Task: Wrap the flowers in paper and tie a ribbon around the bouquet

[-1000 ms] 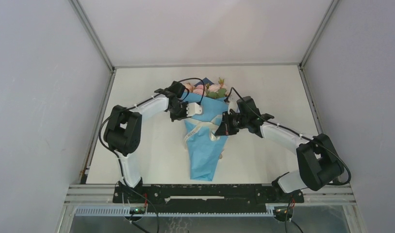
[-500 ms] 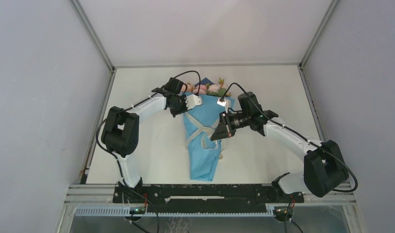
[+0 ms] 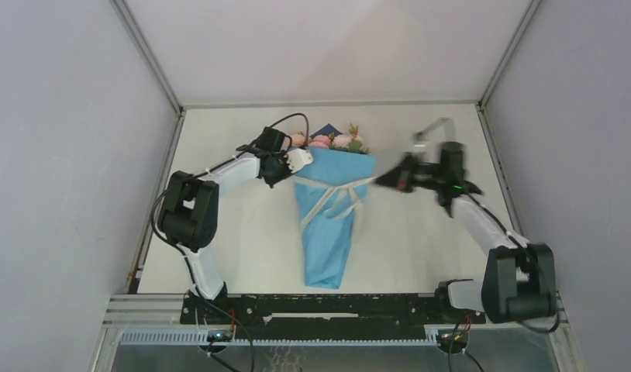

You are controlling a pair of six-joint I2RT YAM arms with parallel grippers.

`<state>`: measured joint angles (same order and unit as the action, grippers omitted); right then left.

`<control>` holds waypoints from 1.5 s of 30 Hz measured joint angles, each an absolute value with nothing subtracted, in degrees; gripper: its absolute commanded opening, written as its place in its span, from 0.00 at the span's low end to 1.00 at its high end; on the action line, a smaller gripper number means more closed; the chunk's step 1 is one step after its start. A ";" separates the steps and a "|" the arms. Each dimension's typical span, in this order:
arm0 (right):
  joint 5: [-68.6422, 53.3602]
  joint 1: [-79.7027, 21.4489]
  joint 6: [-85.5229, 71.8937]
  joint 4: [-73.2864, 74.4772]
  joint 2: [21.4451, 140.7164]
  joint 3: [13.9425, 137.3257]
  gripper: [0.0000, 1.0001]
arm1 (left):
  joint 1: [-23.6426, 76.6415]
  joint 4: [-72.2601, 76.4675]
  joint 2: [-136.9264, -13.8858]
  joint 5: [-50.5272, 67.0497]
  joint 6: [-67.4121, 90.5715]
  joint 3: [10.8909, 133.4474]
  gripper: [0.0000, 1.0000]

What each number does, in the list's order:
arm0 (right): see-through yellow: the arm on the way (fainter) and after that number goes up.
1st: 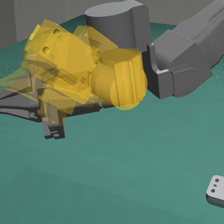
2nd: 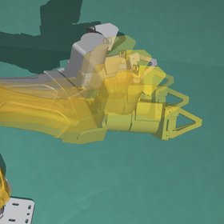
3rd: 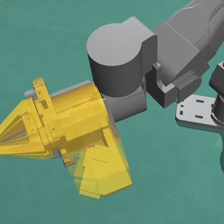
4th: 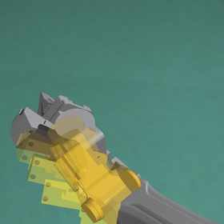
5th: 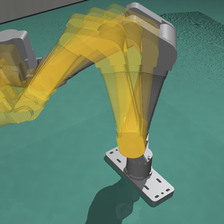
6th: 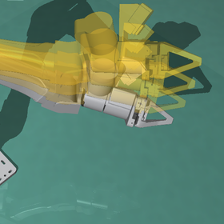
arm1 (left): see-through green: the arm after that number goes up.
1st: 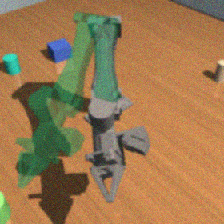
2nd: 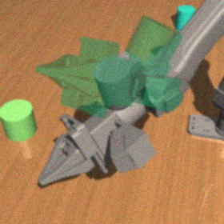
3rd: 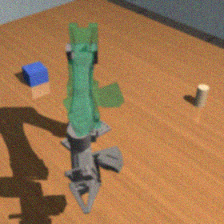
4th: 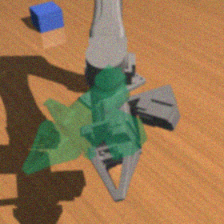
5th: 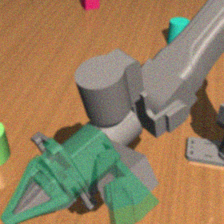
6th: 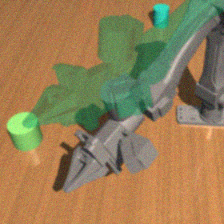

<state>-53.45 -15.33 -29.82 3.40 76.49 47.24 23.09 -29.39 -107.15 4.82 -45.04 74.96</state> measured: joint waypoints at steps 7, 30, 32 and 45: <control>-39.55 36.36 -43.29 -4.16 65.54 24.23 0.00 | 3.18 -19.94 -101.12 -5.26 -43.42 58.57 0.00; -31.18 20.45 -35.64 5.30 64.53 30.94 0.00 | -11.07 -23.75 -98.35 -7.88 -43.24 63.55 0.00; -29.34 12.75 -33.52 6.81 64.53 35.29 0.00 | -9.74 -28.67 -97.47 -5.13 -42.48 65.93 0.00; -33.63 -18.22 -25.56 11.51 63.83 59.77 0.00 | 17.56 -55.59 -93.76 21.85 -40.80 92.03 0.71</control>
